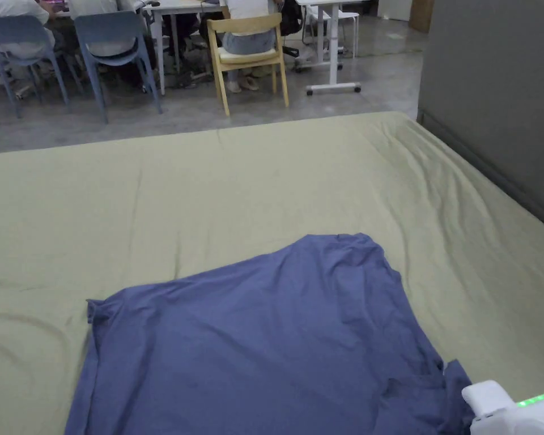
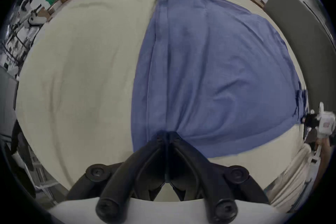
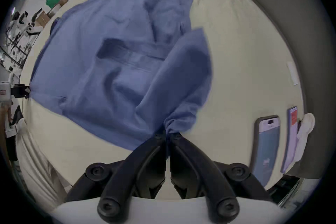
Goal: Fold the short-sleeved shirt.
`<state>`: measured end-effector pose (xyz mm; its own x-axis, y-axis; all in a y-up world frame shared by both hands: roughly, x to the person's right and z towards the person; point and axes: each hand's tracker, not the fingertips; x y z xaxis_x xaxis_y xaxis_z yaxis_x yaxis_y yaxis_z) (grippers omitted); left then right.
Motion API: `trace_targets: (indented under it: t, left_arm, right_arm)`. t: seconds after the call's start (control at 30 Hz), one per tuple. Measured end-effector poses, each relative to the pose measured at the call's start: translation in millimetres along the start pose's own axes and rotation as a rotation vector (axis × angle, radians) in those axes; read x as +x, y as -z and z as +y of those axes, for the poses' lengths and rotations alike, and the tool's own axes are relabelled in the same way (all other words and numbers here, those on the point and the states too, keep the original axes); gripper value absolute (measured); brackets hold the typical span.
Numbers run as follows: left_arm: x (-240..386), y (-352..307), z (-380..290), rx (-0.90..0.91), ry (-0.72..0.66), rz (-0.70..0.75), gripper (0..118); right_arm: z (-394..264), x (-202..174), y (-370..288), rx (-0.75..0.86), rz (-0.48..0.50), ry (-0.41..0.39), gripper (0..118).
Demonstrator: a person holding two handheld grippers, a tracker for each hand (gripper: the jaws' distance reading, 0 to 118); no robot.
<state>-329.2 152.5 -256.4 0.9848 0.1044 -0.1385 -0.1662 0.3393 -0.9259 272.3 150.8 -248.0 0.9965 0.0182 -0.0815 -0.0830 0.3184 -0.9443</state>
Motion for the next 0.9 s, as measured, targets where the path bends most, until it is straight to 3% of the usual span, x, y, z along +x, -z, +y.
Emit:
trace_targets:
  t: [0.13, 0.27, 0.3, 0.33, 0.37, 0.4, 0.43, 0.5, 0.6, 0.63, 0.67, 0.7, 0.77, 0.9]
  left_arm:
    - [4.5, 0.8, -2.6, -0.003, 0.003, 0.010, 0]
    - [10.1, -7.7, -5.7, 0.021, 0.008, 0.026, 3]
    - [9.0, -19.4, -5.1, 0.041, -0.010, 0.008, 32]
    - [9.7, -37.5, -5.9, 0.103, -0.050, -0.022, 88]
    - [8.0, -57.1, -6.3, 0.190, -0.091, -0.050, 118]
    - [6.6, -74.3, -7.8, 0.261, -0.096, -0.103, 118]
    - [4.7, -98.8, -6.1, 0.343, -0.102, -0.146, 118]
    - [1.6, -123.8, -3.6, 0.407, -0.105, -0.171, 118]
    - [27.7, -139.3, -14.4, 0.339, -0.070, -0.141, 118]
    - [31.8, -137.9, -18.9, 0.299, -0.056, -0.117, 106]
    - [35.7, -136.5, -24.9, 0.301, -0.058, -0.080, 64]
    - [39.0, -135.4, -28.7, 0.296, -0.067, -0.051, 0]
    - [25.2, -112.0, -34.4, 0.226, -0.101, -0.024, 0]
    - [-1.9, -82.9, -32.5, 0.157, -0.167, -0.113, 0]
  right_arm:
    - [4.0, -4.6, -5.2, -0.014, -0.018, -0.008, 6]
    - [4.9, -5.0, -10.9, -0.006, -0.026, 0.008, 15]
    - [8.9, -0.7, -21.5, -0.018, 0.002, 0.017, 35]
    - [10.5, 4.0, -40.0, 0.012, 0.031, 0.068, 74]
    - [11.7, 7.2, -60.8, 0.080, 0.038, 0.127, 111]
    - [12.0, 8.7, -84.0, 0.180, 0.029, 0.157, 118]
    - [10.0, 8.1, -116.0, 0.356, 0.060, 0.168, 117]
    - [12.4, 8.7, -146.5, 0.448, 0.058, 0.179, 118]
    - [7.6, -19.9, -173.9, 0.452, 0.066, 0.182, 118]
    - [6.8, -20.2, -163.2, 0.439, 0.069, 0.173, 108]
    - [4.4, -21.7, -149.0, 0.428, 0.067, 0.148, 71]
    - [0.7, -30.0, -143.5, 0.427, 0.051, 0.108, 2]
    - [-6.1, -46.8, -123.7, 0.361, 0.025, 0.044, 2]
    - [-14.3, -53.1, -98.3, 0.304, 0.192, 0.118, 2]
